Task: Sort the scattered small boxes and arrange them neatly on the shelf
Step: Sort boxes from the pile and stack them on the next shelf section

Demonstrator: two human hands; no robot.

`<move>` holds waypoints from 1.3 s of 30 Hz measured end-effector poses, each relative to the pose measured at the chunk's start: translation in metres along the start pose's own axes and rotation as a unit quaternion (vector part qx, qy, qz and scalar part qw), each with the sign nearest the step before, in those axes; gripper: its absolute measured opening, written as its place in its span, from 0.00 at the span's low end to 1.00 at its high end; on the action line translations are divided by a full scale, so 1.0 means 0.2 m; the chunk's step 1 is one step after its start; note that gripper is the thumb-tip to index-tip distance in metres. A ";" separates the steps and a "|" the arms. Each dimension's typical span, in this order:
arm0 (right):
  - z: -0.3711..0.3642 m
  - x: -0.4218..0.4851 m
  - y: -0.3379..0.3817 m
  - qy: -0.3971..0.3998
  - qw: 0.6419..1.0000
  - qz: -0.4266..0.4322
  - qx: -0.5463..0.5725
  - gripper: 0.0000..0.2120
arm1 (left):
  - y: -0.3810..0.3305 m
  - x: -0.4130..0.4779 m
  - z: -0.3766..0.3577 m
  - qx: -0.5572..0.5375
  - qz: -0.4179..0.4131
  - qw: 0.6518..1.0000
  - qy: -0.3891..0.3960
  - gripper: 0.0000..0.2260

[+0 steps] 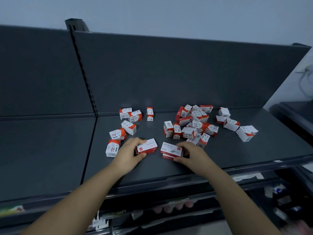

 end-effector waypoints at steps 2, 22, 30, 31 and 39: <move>0.01 0.00 -0.02 0.011 1.000 -0.003 0.017 0.19 | 0.00 -0.01 0.01 0.005 0.008 1.000 -0.005 0.20; 0.05 0.00 0.16 0.001 0.992 0.124 -0.032 0.20 | -0.09 -0.18 0.23 0.063 0.034 0.997 -0.017 0.22; -0.12 -0.03 0.56 0.004 0.980 0.195 0.049 0.22 | 0.03 -0.36 0.70 -0.018 0.070 0.993 -0.088 0.22; -0.17 -0.03 0.63 0.011 0.979 0.192 0.061 0.22 | 0.05 -0.39 0.77 -0.020 0.073 0.993 -0.091 0.22; -0.58 -0.07 1.28 0.048 0.971 0.186 0.145 0.17 | 0.38 -0.71 1.41 -0.032 0.113 0.986 -0.119 0.20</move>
Point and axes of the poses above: each hand's wrist, its own x-axis towards the middle knuckle, its own z-axis out of the back of the hand, y = z × x, the point moved 7 cm from there along x, towards the middle knuckle, and after that the axes turned 9 degrees about -y, right-handed, at the moved point
